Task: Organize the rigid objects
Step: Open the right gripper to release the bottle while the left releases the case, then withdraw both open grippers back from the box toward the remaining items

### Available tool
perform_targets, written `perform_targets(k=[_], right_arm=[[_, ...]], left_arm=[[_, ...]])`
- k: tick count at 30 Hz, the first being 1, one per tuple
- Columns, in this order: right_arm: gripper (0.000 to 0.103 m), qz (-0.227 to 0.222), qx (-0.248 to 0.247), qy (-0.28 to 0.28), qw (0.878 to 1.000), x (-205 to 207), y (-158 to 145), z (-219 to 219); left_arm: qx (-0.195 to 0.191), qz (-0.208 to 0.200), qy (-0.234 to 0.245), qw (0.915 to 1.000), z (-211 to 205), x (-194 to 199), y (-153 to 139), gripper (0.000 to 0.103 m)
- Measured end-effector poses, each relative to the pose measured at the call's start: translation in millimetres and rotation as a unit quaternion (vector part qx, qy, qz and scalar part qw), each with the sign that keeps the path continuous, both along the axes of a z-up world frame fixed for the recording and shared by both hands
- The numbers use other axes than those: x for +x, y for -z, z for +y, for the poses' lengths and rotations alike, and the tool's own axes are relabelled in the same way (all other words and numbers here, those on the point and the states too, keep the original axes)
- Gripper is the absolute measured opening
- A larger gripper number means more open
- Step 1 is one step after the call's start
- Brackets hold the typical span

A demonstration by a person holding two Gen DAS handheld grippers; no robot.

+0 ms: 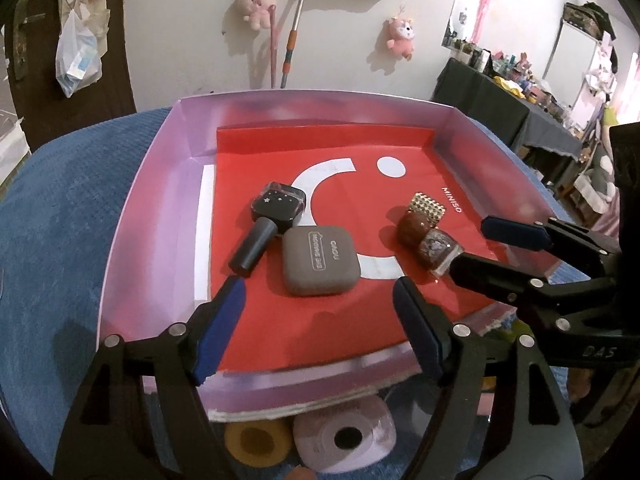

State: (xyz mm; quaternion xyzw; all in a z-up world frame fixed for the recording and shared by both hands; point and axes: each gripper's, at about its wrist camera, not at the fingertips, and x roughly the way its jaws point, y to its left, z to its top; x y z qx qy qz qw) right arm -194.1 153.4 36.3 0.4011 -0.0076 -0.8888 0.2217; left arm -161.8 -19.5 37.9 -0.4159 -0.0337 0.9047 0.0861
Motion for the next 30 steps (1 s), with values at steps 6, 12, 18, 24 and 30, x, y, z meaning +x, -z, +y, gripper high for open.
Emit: perform_targets(k=[6,12,18,24,30], right_arm=[[0.079,0.016,-0.009,-0.002,1.000,12.7,-11.6,3.5],[0.093,0.029,-0.014,-0.008,0.999,25.2,-19.4,6.4],[0.101,0.032,-0.027,-0.011,0.999,35.0,-21.6,10.1],[0.103,0.039,-0.048,-0.015,0.998,47.4,-26.1,15.4],[0.103,0.061,-0.049,-0.023,0.997,63.9,-33.8,13.7]], left_arm=[[0.000,0.013,0.002,0.9999,1.1,12.7,-7.8,0.085],[-0.015,0.044,-0.008,0.9989,0.7,27.7,-19.2,0.099],[-0.010,0.046,-0.011,0.9988,-2.6,36.2,-21.0,0.099],[-0.002,0.034,-0.016,0.9993,-6.9,41.6,-16.6,0.099],[-0.006,0.038,-0.025,0.9990,-11.4,49.6,-15.9,0.099]])
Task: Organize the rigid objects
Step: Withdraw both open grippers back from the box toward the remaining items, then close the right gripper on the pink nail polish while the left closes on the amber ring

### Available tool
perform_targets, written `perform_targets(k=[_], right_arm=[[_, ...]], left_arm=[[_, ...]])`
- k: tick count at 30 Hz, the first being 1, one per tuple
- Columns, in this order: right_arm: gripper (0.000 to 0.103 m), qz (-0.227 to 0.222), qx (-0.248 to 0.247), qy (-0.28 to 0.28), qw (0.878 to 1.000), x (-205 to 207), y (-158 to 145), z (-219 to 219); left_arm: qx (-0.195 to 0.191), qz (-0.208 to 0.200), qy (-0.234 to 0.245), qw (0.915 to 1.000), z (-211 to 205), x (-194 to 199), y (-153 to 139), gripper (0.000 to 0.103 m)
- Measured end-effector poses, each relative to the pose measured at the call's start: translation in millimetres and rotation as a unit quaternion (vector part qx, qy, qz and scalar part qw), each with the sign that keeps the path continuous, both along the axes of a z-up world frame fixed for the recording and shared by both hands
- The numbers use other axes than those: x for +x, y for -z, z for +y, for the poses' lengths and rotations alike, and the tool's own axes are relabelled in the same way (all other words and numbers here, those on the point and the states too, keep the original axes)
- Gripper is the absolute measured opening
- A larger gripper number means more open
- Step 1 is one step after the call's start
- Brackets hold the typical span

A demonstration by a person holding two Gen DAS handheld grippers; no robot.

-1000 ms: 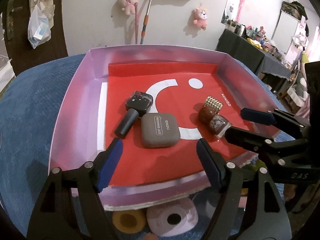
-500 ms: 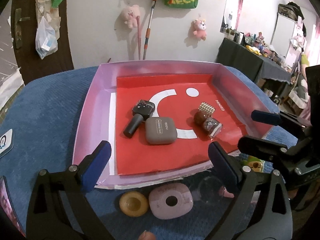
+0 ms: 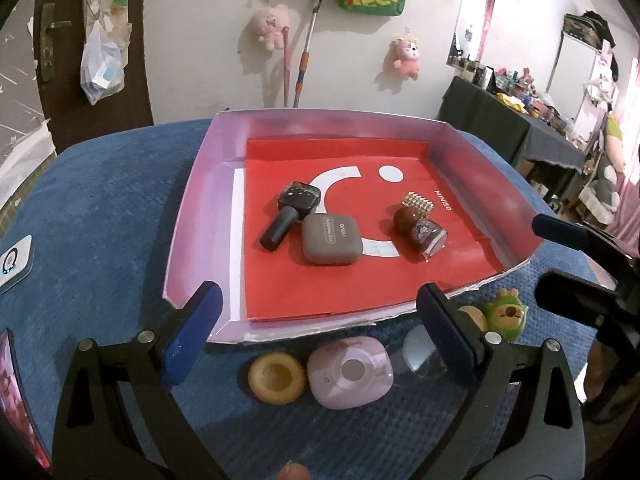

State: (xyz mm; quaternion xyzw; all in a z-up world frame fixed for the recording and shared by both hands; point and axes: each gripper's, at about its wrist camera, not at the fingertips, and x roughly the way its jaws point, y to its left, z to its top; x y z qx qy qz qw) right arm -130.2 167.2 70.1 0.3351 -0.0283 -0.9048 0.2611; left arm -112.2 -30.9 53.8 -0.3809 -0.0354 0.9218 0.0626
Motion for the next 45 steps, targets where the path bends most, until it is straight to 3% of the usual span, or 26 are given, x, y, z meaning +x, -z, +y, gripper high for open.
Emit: perform_targets(k=[7,25,35,43,45], right_arm=[[0.103,0.020,0.011,-0.014,1.000,20.3,-1.7,-6.5],[0.103,0.016,0.021,-0.028,0.999,60.6,17.9,-2.8],[0.075,-0.008,0.023,-0.042,0.999,75.3,32.0,3.3],[0.065,-0.039,0.025,-0.044,0.998,80.1,51.4,8.6],[0.062,-0.045,0.027,-0.041,0.998,79.9,56.5,10.2]], left_arm=[[0.000,0.003,-0.004,1.0000,-3.6,8.8,-0.1,0.099],[-0.013,-0.021,-0.026,0.9994,-12.2,30.0,19.6,0.099],[-0.010,-0.015,-0.036,0.9992,-22.5,42.1,27.1,0.098],[-0.003,-0.023,-0.043,0.9988,-32.8,47.3,36.7,0.091],[-0.005,-0.030,-0.045,0.9985,-34.9,45.1,41.5,0.084]])
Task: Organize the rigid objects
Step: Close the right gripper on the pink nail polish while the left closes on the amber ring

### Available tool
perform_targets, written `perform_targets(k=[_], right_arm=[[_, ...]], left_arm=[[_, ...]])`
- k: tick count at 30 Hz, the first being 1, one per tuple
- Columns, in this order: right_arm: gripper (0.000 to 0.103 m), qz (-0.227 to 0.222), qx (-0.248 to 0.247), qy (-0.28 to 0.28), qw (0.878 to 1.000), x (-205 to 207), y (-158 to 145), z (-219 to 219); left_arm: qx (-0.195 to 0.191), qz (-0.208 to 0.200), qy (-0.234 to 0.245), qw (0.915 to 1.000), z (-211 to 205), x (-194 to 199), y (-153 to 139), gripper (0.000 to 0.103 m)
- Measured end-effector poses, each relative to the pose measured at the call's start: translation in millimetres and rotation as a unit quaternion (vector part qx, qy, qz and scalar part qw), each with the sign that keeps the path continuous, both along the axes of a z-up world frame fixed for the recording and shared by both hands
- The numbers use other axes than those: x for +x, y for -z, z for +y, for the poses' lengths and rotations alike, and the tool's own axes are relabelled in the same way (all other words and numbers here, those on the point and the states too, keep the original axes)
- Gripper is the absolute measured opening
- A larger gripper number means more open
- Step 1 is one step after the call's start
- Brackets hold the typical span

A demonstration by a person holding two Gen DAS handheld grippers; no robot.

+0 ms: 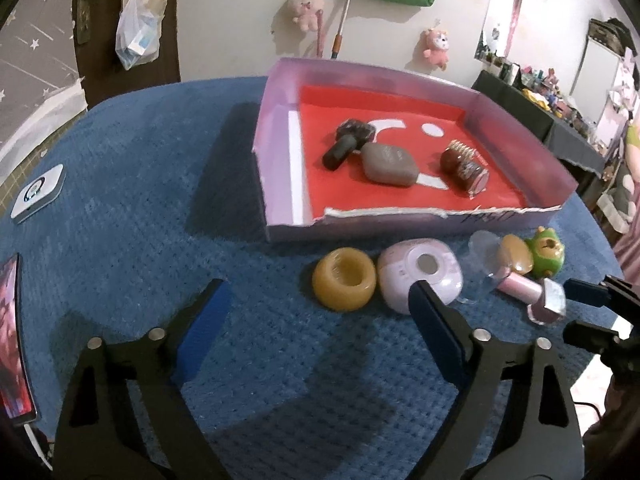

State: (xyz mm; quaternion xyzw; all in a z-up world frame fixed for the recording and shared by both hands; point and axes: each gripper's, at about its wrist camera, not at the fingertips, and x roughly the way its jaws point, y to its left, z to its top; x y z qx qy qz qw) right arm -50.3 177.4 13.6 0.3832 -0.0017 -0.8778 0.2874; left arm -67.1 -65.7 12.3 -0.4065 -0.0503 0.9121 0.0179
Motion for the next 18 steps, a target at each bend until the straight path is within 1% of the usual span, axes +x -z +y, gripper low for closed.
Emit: perform_targets(k=[3,5,6,7,12,18], right_arm=[[0.058,-0.008,0.003,0.007,1.000,-2.7,7.5,3.1],[0.055,-0.012,0.003,0.009,1.000,-4.8,12.0,3.5],[0.054,-0.013,0.003,0.009,1.000,-5.8,13.9,3.2],[0.054,-0.014,0.003,0.008,1.000,-6.9,15.9,2.1],[0.054,-0.010,0.011,0.008,1.000,-9.3,18.0,-4.0],[0.054,-0.004,0.016,-0.015,1.000,-7.9,18.5,-17.9]], left_arm=[[0.008,0.000,-0.003,1.0000,-5.0,-1.7,1.3,0.082],[-0.001,-0.003,-0.008,1.0000,-6.5,-3.4,2.9,0.076],[0.000,-0.006,-0.006,1.0000,-7.9,-3.6,3.8,0.073],[0.004,-0.007,-0.002,1.0000,-9.2,-2.6,4.1,0.073],[-0.002,-0.013,0.003,0.9999,-10.6,-2.0,7.3,0.073],[-0.011,-0.013,0.011,0.9998,-1.9,-13.3,8.3,0.071]])
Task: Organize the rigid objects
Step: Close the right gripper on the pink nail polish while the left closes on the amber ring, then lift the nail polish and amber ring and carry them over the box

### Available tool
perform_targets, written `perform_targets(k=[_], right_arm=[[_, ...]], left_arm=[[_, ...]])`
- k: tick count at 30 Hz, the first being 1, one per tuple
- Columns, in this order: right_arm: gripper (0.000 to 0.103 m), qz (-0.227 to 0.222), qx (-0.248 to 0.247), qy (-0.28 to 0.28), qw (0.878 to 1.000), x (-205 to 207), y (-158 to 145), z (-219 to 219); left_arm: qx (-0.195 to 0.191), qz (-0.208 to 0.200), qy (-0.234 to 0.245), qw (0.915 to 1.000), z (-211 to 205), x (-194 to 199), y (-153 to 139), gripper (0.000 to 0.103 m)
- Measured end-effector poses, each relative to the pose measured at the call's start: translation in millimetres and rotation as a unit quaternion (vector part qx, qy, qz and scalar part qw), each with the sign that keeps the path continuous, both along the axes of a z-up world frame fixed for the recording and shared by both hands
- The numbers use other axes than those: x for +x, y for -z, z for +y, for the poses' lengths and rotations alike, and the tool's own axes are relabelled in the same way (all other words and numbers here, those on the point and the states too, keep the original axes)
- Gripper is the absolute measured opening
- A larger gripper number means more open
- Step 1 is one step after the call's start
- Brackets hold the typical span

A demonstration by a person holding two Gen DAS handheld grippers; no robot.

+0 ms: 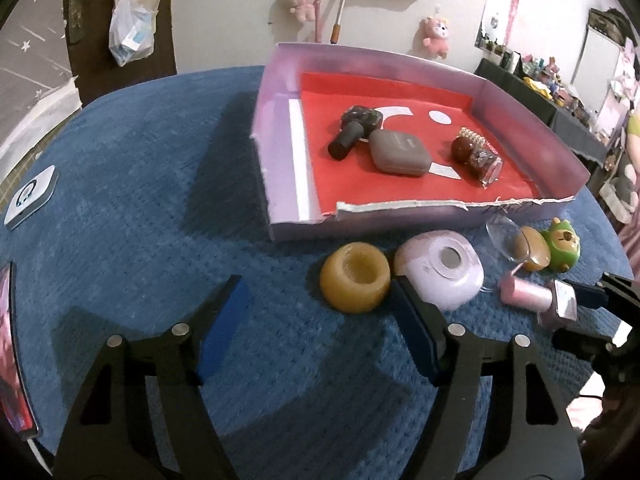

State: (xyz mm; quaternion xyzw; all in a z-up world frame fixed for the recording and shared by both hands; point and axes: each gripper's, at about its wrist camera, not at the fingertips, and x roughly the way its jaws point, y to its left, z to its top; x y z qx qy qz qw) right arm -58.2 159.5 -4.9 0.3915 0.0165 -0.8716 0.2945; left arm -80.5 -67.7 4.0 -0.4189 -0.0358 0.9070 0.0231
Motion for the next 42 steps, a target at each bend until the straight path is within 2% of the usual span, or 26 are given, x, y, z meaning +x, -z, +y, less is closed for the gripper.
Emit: perform_targets(k=[5,6,9,10,11,13,17,22,42], right_arm=[[0.059,0.008,-0.013,-0.005,1.000,-6.0,1.6,-3.5],[0.060,0.010,-0.015,-0.010,1.000,-7.1,2.3,-5.0],[0.059,0.025,0.001,-0.014,1.000,-6.0,3.3,-11.1],[0.054,0.032,0.013,-0.012,0.999,-4.6,3.5,-13.3],[0.047,0.038,0.024,-0.009,0.999,-3.8,3.7,-15.0],[0.047,0.045,0.035,-0.010,0.998,-2.7,3.8,-16.5],[0.047,0.040,0.022,-0.008,0.999,-0.2,2.4,-15.1],[0.046,0.046,0.001,-0.018,0.999,9.0,-6.8,-13.5],[0.046,0.061,-0.039,-0.025,0.997,5.1,-39.3,-9.1]], left_arm=[[-0.011,0.006,0.000,0.9999,4.0,-5.2,1.3,0.068],[-0.011,0.008,0.002,0.9999,4.6,-4.8,1.3,0.063],[-0.024,0.016,0.005,0.9996,9.6,-3.3,0.9,0.038],[-0.019,0.016,0.009,0.9997,11.1,-3.2,0.4,0.035],[-0.018,0.016,0.007,0.9997,11.6,-3.4,0.3,0.035],[-0.014,0.017,0.004,0.9997,10.9,-3.1,0.2,0.035],[0.007,0.016,-0.003,0.9998,3.9,1.8,-2.0,0.035],[0.010,0.022,-0.007,0.9997,1.1,11.0,-7.8,0.035],[0.015,0.059,0.035,0.9975,24.1,19.9,-39.6,0.035]])
